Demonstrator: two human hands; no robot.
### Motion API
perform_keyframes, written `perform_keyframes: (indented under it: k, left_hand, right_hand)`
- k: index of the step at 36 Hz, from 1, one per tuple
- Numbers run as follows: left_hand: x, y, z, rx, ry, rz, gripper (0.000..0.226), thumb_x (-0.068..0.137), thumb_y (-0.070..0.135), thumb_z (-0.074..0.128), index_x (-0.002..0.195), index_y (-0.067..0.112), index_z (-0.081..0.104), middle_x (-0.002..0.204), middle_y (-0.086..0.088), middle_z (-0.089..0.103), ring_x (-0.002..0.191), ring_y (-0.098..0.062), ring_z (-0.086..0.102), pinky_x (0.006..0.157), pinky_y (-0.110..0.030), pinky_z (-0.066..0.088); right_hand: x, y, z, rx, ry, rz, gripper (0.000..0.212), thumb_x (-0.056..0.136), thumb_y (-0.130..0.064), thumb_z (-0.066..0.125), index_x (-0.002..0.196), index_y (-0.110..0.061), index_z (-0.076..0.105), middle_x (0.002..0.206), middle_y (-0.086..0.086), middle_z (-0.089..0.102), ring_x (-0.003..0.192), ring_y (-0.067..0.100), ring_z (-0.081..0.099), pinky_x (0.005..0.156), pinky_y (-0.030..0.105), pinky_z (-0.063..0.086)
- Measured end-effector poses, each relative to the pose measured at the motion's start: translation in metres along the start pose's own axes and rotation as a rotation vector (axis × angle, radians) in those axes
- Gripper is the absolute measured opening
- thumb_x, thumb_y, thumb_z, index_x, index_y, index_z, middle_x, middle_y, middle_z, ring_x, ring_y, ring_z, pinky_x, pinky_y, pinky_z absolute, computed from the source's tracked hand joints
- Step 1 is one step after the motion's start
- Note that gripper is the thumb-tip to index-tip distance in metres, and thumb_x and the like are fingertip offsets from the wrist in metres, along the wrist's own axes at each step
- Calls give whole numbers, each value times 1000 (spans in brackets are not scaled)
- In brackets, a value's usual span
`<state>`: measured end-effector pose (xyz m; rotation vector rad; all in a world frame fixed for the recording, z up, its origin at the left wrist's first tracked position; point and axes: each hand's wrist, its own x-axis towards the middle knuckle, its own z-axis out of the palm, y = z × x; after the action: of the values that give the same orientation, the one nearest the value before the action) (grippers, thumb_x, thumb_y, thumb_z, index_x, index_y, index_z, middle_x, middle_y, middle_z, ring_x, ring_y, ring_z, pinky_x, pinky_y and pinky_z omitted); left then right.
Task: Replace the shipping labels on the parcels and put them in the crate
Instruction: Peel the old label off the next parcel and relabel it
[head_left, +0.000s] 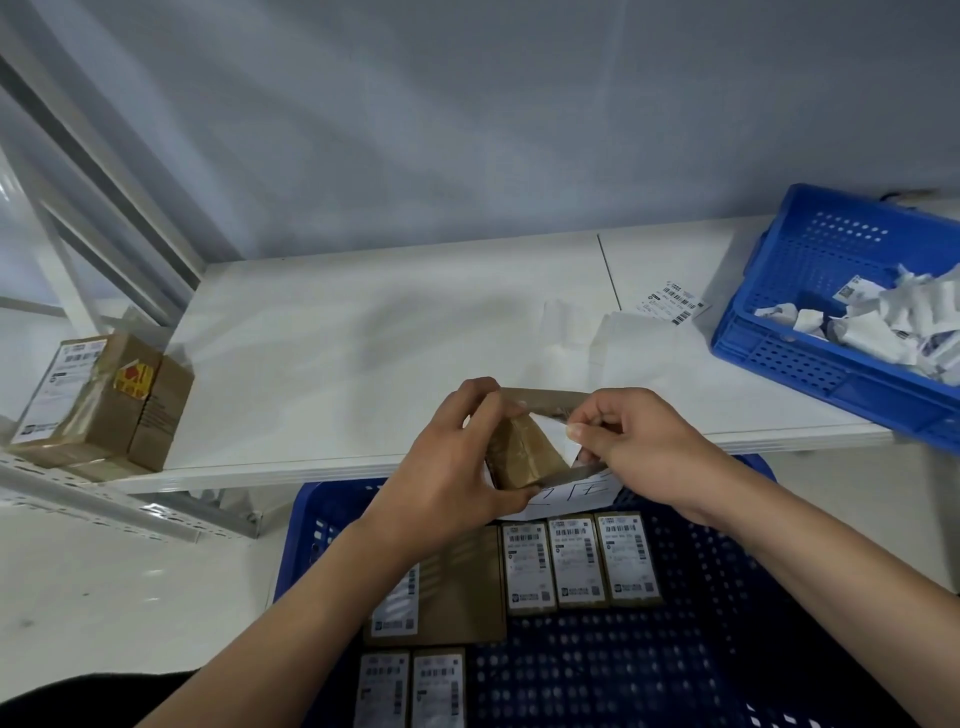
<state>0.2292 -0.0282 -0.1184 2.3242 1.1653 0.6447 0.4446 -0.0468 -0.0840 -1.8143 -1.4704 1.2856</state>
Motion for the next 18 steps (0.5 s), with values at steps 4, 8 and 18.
perform_keyframes:
  k: [4, 8, 18]
  left_hand:
    - [-2, -1, 0, 5, 2, -2, 75, 72, 40, 90, 134, 22, 52, 137, 4, 42, 116, -8, 48, 88, 1, 37]
    - [-4, -3, 0, 2, 0, -9, 75, 72, 39, 90, 134, 20, 53, 136, 5, 42, 115, -6, 47, 88, 0, 38]
    - [-9, -5, -3, 10, 9, -10, 75, 72, 40, 90, 133, 19, 53, 135, 4, 43, 115, -9, 48, 86, 0, 38]
  right_hand:
    - [1, 1, 0, 60, -7, 25, 12, 100, -16, 61, 92, -17, 69, 76, 0, 70, 68, 4, 64, 66, 16, 49]
    - [3, 5, 2, 118, -14, 41, 13, 100, -13, 61, 91, -13, 70, 73, 1, 70, 71, 10, 64, 73, 22, 52]
    - [6, 11, 5, 226, -10, 82, 13, 99, -9, 60, 96, -6, 72, 77, 8, 72, 71, 12, 66, 68, 21, 52]
